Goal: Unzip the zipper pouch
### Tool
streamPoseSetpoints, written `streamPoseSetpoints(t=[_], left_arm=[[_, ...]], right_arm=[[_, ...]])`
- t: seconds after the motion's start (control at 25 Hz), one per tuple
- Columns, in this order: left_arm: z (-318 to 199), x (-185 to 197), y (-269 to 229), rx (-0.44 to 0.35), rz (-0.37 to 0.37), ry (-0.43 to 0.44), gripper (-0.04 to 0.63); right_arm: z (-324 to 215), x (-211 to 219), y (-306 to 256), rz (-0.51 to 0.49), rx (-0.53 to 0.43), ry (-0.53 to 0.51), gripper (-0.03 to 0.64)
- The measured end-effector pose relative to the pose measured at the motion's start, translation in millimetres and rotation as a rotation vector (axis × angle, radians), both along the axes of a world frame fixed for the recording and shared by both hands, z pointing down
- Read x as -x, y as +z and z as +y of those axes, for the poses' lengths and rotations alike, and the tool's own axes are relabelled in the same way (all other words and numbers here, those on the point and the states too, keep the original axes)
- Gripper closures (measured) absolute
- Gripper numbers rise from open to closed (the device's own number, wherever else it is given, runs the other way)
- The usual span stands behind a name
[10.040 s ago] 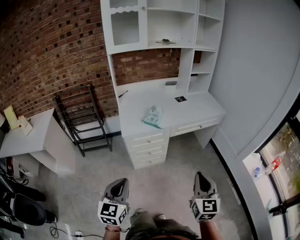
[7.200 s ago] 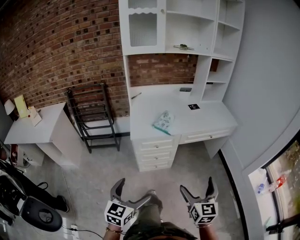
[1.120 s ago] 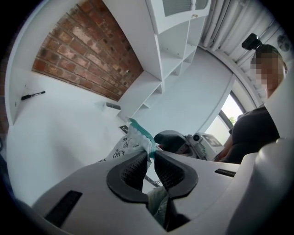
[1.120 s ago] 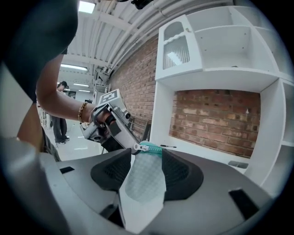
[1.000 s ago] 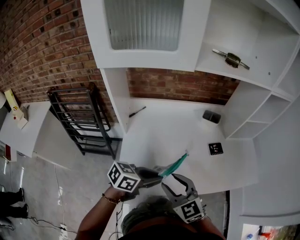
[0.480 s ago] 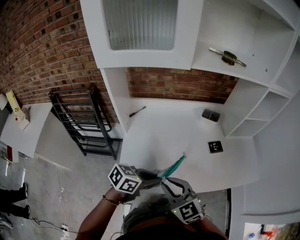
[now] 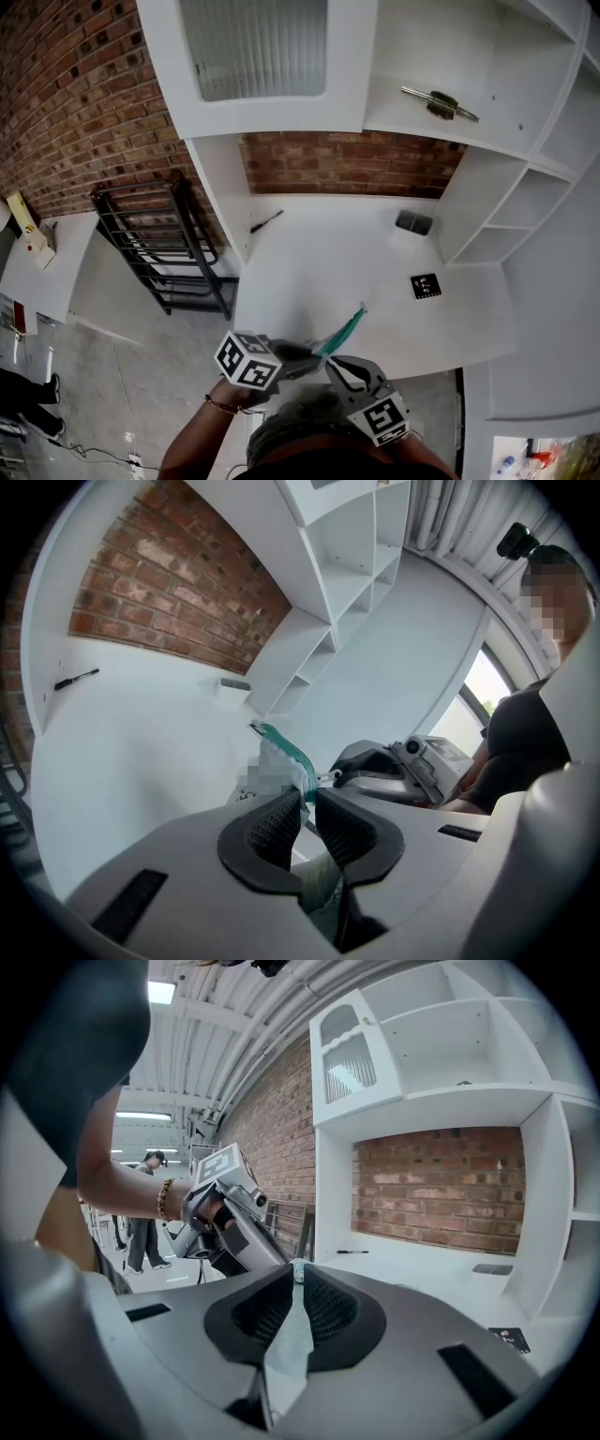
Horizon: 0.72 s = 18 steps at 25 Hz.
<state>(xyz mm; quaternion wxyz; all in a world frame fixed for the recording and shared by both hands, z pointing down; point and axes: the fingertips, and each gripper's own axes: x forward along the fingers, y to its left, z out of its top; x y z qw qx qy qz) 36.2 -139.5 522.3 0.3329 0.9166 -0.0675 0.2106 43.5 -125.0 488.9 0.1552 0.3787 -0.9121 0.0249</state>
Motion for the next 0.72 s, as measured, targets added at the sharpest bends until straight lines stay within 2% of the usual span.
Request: streamPoseSetpoints(t=[0.28, 0.52, 0.72], left_arm=[[4, -5, 2, 0.003, 0.0, 0.011, 0.546], [0, -5, 1, 0.02, 0.016, -0.019, 0.546], [-4, -6, -1, 0.046, 0.061, -0.059, 0.548]], right_arm=[[-4, -8, 0, -0.087, 0.044, 0.024, 0.601], [-8, -6, 0, -0.052, 0.04, -0.01, 0.611], [-16, -7, -3, 0.003, 0.004, -0.005, 0.611]])
